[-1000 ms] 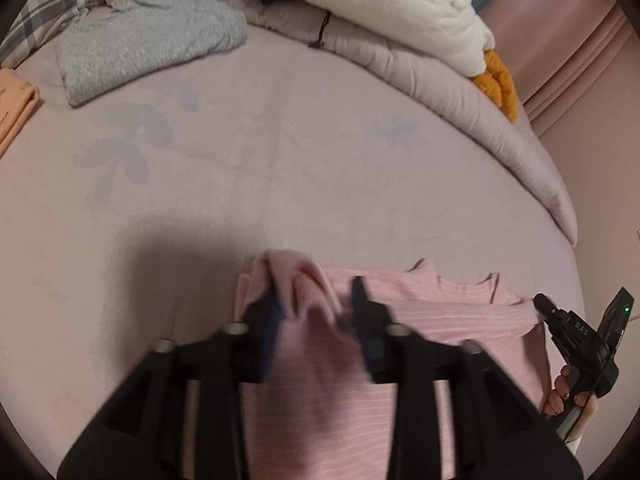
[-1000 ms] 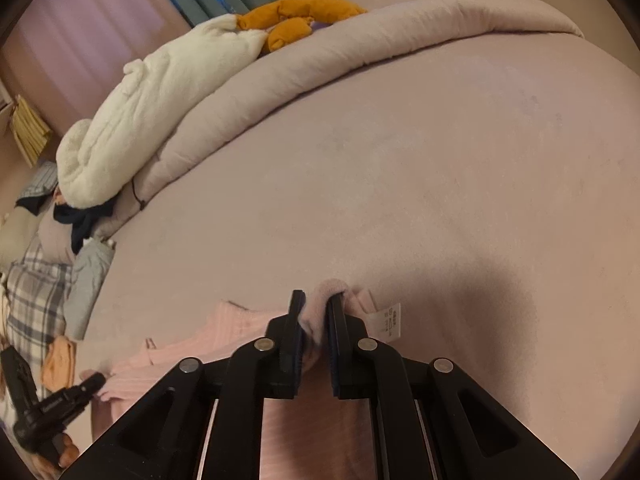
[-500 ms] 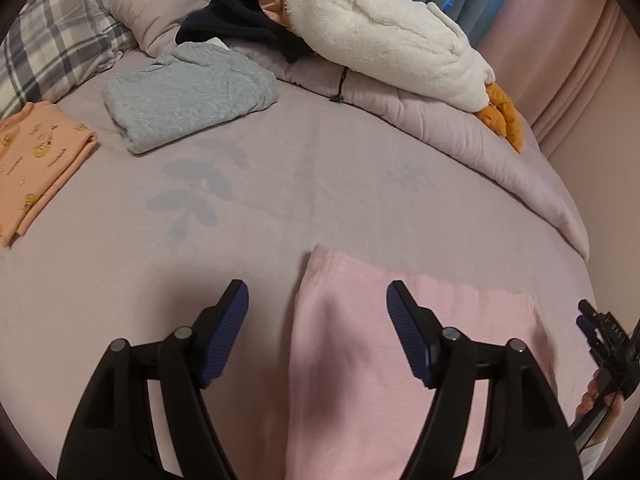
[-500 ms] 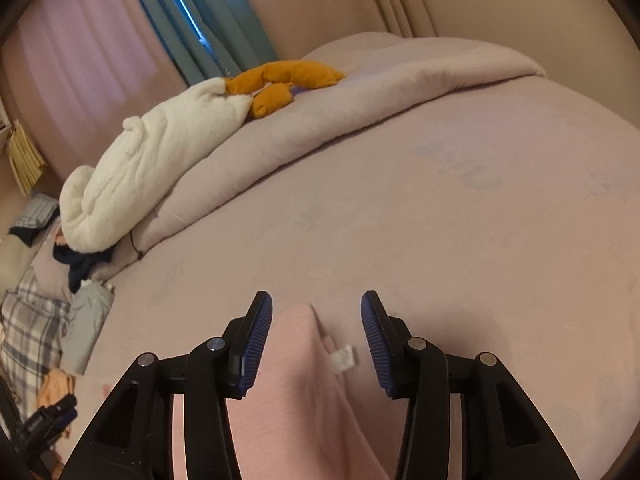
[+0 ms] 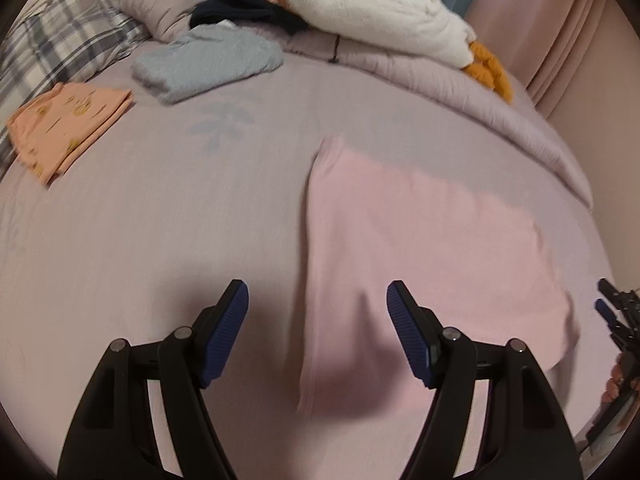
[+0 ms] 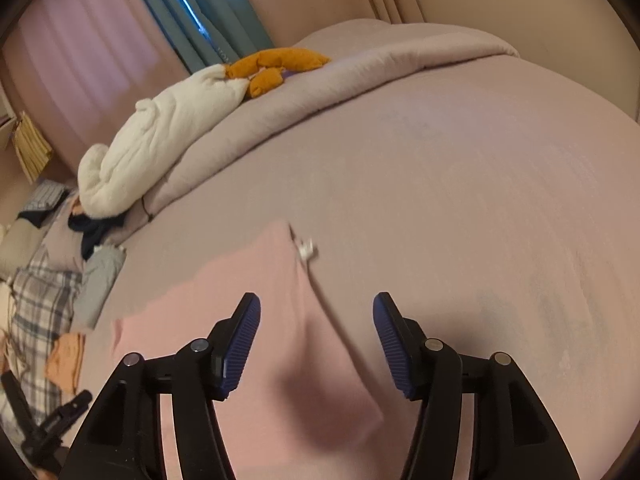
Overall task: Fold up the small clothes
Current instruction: 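Close both grippers on the folded edge of the shirt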
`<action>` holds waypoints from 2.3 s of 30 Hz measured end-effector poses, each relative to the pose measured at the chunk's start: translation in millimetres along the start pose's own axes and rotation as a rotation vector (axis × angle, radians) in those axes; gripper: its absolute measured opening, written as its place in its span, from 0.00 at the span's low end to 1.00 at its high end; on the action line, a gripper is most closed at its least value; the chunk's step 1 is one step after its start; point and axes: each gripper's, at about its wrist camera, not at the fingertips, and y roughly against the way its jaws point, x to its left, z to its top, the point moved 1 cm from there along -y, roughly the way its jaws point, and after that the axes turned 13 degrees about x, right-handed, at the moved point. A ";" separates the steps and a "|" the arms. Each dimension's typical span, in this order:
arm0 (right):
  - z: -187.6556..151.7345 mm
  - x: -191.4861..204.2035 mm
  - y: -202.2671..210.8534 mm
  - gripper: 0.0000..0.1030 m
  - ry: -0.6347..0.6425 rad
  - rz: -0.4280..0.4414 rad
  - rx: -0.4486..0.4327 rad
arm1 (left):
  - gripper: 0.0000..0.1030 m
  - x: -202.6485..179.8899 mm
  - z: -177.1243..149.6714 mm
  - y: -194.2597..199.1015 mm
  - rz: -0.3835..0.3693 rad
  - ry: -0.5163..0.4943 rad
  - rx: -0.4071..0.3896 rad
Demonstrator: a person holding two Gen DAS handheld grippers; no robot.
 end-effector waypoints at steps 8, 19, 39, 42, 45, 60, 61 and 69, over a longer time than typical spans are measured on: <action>-45.6 -12.1 -14.2 0.62 -0.007 0.011 0.115 | 0.70 4.1 -36.8 -16.4 -0.024 0.027 0.070; -57.9 -14.5 -35.2 0.62 -0.056 0.103 0.183 | 0.70 -2.6 -40.0 -32.7 -0.085 0.036 0.117; -47.2 1.0 -53.8 0.14 -0.111 0.225 0.129 | 0.14 -21.8 -35.7 -29.4 -0.202 0.001 0.108; -49.1 3.1 -36.2 0.13 -0.092 0.255 0.086 | 0.14 -27.9 -44.7 -16.8 -0.196 -0.033 0.110; -54.0 3.8 -13.4 0.13 -0.050 0.250 0.049 | 0.14 -32.8 -60.7 -7.6 -0.204 -0.066 0.124; -95.8 -31.2 5.5 0.13 -0.130 0.208 0.110 | 0.16 -36.6 -117.3 0.6 -0.191 -0.077 0.197; -98.5 -36.4 -0.4 0.13 -0.158 0.209 0.129 | 0.17 -36.2 -118.0 -0.8 -0.187 -0.076 0.200; -103.7 -53.6 -16.5 0.12 -0.237 0.238 0.194 | 0.23 -41.0 -110.7 -8.6 -0.164 -0.089 0.221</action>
